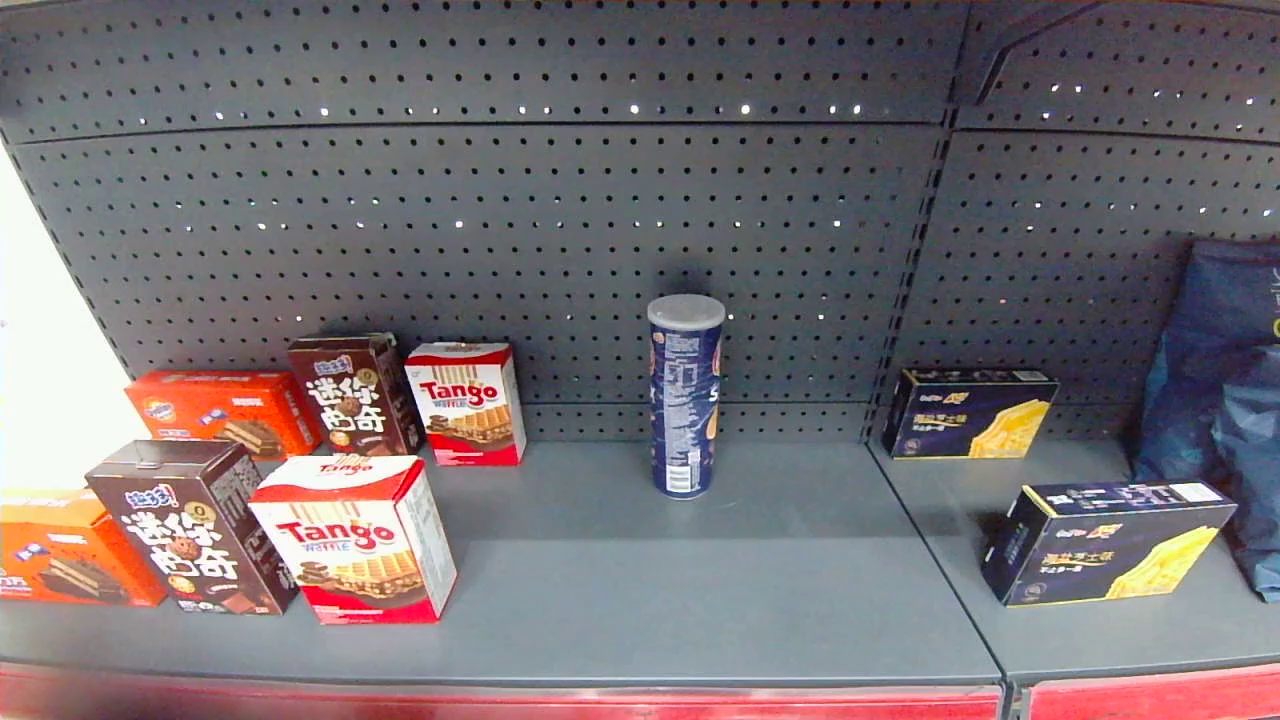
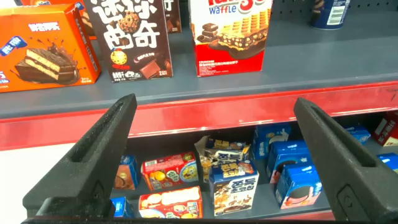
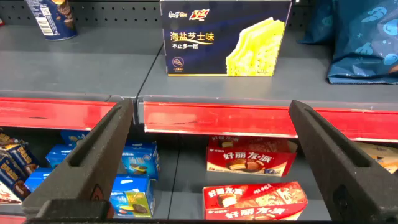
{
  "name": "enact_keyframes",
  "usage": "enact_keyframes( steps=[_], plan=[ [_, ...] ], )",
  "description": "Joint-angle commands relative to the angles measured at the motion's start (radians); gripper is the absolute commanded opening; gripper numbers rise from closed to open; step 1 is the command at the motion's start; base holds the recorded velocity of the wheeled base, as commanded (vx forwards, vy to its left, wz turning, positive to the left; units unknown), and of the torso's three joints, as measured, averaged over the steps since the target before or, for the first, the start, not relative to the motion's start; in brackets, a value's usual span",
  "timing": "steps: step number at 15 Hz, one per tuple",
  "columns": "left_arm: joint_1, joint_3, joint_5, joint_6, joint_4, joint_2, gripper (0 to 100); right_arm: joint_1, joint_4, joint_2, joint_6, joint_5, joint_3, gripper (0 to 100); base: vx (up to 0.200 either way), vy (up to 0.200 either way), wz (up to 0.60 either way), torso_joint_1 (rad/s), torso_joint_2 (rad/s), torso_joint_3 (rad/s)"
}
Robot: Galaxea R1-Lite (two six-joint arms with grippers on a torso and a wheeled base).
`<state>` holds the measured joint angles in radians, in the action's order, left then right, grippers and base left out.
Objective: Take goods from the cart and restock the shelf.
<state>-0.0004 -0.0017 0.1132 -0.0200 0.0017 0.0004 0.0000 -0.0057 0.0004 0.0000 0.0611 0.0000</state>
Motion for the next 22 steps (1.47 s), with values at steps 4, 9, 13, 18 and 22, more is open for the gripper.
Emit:
enact_keyframes(
  steps=[4,9,13,18,22],
  plan=[
    [0.0,0.0,0.0,0.0,0.0,0.0,100,0.0,0.0,0.0,0.0,0.0,0.0,100,0.0,0.0,0.0,0.0,0.0,0.0],
    [0.0,0.0,0.0,-0.001,0.0,0.0,100,0.0,0.0,0.0,-0.002,0.0,0.0,100,0.0,0.0,0.0,0.0,0.0,0.0],
    [0.0,0.0,0.002,-0.001,0.0,0.0,100,0.0,0.0,0.0,-0.003,0.002,0.0,100,0.0,0.0,0.0,0.0,0.0,0.0],
    [0.0,0.0,0.0,0.0,0.0,0.0,100,0.0,0.0,0.0,-0.002,0.0,0.0,100,0.0,0.0,0.6,0.002,0.0,0.003],
    [0.0,0.0,0.0,0.0,0.0,0.0,100,0.0,0.0,0.0,-0.002,0.0,0.0,100,0.0,0.0,0.6,0.004,0.0,0.002]
  ],
)
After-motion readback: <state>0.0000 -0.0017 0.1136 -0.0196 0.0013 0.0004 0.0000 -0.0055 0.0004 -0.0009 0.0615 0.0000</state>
